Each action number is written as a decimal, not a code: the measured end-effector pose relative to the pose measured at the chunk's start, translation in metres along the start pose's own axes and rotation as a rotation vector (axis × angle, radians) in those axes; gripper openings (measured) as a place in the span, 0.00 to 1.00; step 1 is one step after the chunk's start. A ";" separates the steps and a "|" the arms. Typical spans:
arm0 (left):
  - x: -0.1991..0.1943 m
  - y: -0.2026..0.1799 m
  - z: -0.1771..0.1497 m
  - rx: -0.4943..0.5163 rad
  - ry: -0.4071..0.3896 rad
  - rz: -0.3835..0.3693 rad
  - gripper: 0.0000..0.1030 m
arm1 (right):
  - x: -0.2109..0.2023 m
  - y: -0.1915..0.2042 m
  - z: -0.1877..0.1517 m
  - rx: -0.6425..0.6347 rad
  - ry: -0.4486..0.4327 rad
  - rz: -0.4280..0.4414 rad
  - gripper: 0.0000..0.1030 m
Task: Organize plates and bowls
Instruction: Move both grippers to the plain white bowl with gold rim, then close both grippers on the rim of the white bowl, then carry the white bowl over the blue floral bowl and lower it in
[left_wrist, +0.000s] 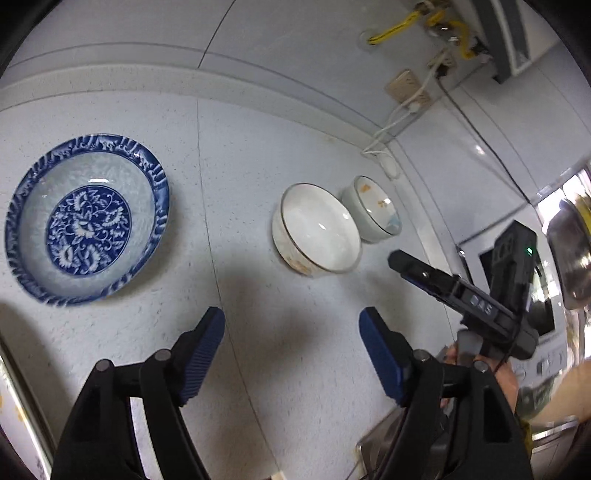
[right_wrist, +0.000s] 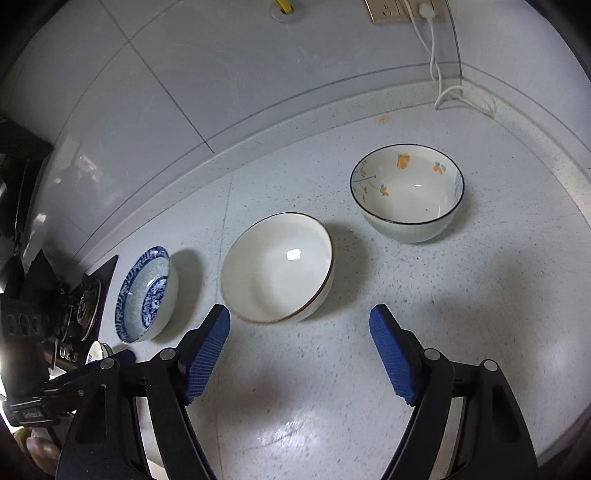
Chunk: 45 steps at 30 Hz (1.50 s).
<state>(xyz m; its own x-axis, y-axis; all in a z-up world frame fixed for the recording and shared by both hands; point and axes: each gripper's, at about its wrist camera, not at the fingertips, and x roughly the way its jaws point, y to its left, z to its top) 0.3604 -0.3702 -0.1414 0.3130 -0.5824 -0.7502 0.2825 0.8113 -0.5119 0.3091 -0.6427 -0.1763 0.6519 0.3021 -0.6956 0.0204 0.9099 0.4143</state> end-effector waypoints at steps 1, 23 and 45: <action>0.009 0.003 0.007 -0.022 0.009 0.001 0.72 | 0.007 -0.003 0.005 0.007 0.021 0.017 0.72; 0.140 0.009 0.065 -0.161 0.200 0.089 0.16 | 0.087 -0.021 0.035 -0.050 0.249 0.008 0.17; 0.044 0.029 0.024 -0.245 0.104 0.036 0.16 | 0.054 0.055 0.026 -0.172 0.266 0.003 0.11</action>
<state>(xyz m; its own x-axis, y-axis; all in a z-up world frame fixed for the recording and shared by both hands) 0.4038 -0.3737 -0.1792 0.2208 -0.5550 -0.8020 0.0410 0.8269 -0.5609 0.3647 -0.5838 -0.1760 0.4305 0.3476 -0.8330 -0.1246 0.9369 0.3266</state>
